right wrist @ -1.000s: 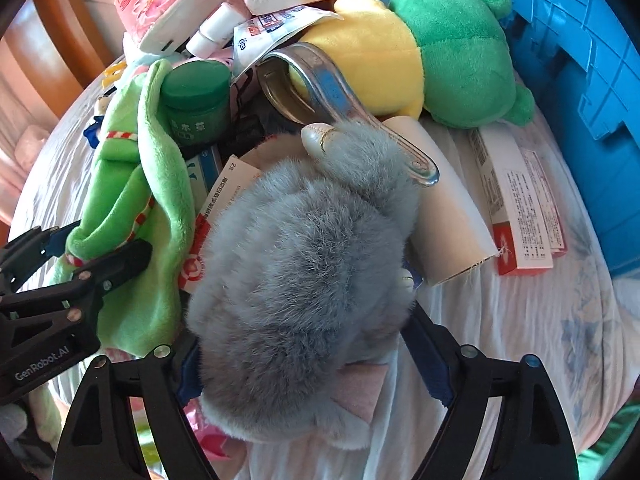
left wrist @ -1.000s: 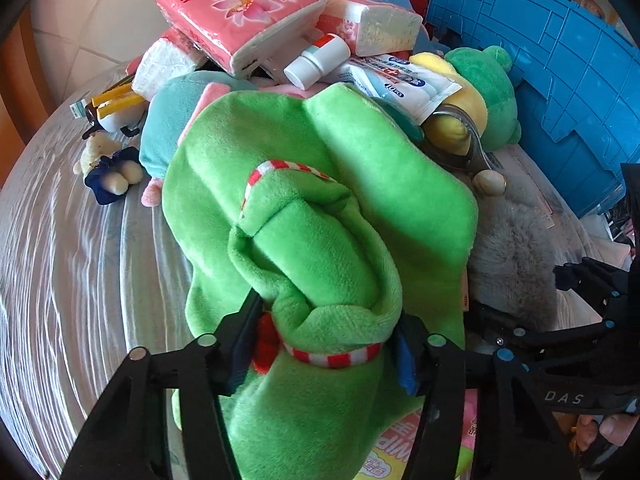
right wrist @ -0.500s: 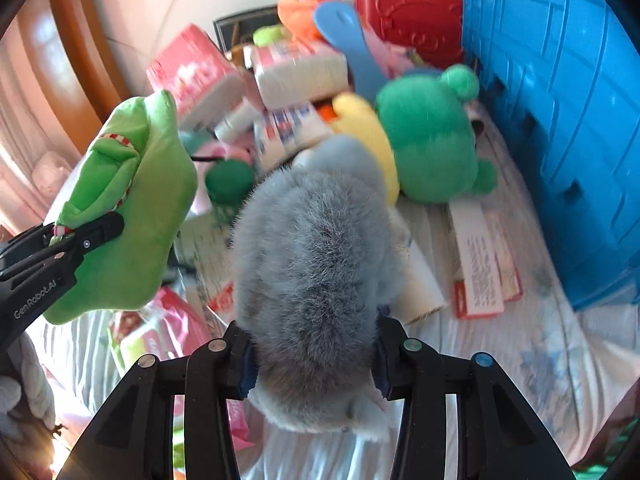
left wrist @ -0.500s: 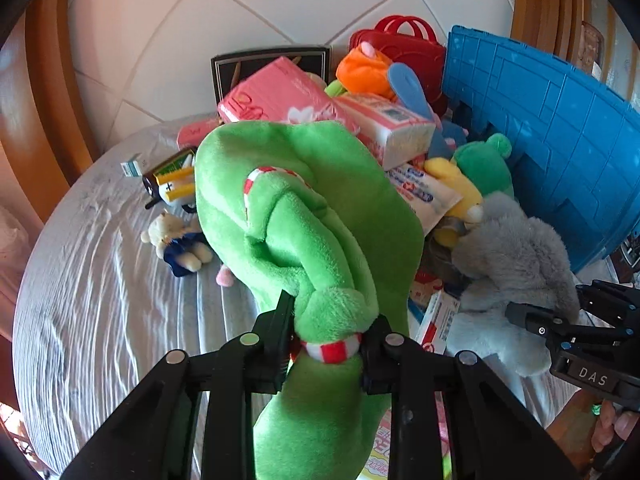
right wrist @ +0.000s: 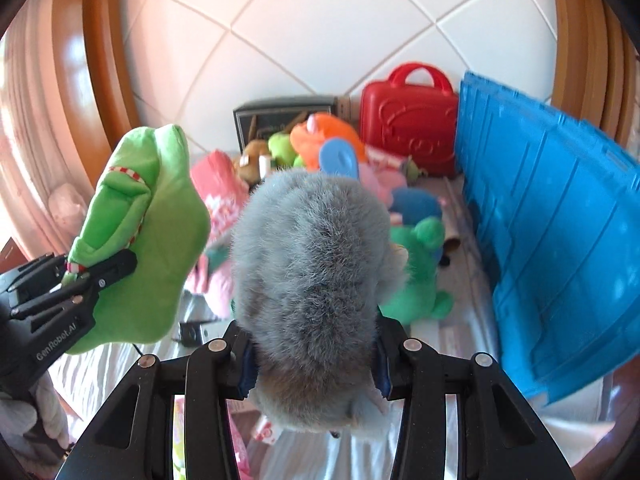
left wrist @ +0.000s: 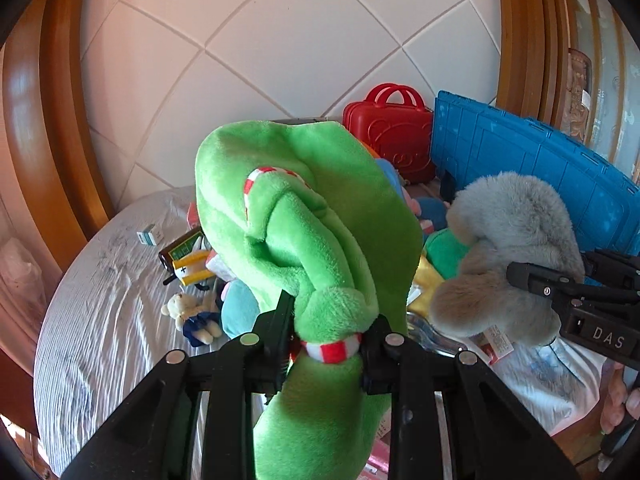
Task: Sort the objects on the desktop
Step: 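Lift the green plush and grey rabbit and carry both over the crate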
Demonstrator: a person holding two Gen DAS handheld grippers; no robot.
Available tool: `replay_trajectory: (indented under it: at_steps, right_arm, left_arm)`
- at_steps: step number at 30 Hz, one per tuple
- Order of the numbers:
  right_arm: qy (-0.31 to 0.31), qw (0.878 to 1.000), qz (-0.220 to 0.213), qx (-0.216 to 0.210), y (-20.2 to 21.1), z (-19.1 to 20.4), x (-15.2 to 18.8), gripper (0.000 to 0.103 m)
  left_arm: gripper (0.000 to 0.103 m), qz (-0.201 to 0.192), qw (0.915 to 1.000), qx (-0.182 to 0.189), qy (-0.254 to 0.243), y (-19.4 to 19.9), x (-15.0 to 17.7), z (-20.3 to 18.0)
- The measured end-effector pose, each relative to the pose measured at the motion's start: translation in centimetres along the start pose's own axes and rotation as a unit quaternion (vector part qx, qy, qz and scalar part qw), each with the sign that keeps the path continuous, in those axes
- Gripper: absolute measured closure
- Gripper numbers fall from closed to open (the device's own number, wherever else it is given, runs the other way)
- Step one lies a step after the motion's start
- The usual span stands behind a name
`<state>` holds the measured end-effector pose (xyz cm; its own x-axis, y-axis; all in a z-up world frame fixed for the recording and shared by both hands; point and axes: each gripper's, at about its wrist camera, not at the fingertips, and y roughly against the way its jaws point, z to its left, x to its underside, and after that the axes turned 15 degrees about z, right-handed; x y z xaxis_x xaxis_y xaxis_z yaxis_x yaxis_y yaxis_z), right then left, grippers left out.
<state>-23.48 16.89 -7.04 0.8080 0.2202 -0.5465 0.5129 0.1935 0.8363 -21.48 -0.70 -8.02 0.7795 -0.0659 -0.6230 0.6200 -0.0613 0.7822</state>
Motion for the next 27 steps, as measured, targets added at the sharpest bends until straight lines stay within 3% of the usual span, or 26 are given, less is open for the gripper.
replay_trajectory:
  at_steps: [6,13,20,27]
  right_arm:
    - [0.006,0.998,-0.055,0.004,4.2,-2.4,-2.4,0.06]
    - [-0.001,0.992,-0.126,0.02,10.1,-7.5,-4.0,0.06]
    - [-0.028,0.981,-0.184,0.059,14.9,-15.3,-5.0,0.06]
    - [-0.072,0.971,-0.204,0.1,17.9,-24.5,-4.8,0.059]
  left_arm:
    - [0.078,-0.046,0.9988,-0.006,-0.015,2.6,-3.0,-3.5]
    - [0.078,-0.096,0.9941,0.011,-0.048,4.4,-7.4,-10.7]
    - [0.078,-0.136,0.9867,0.039,-0.08,5.2,-12.2,-19.3]
    - [0.078,-0.155,0.9786,0.078,-0.11,5.7,-16.1,-28.9]
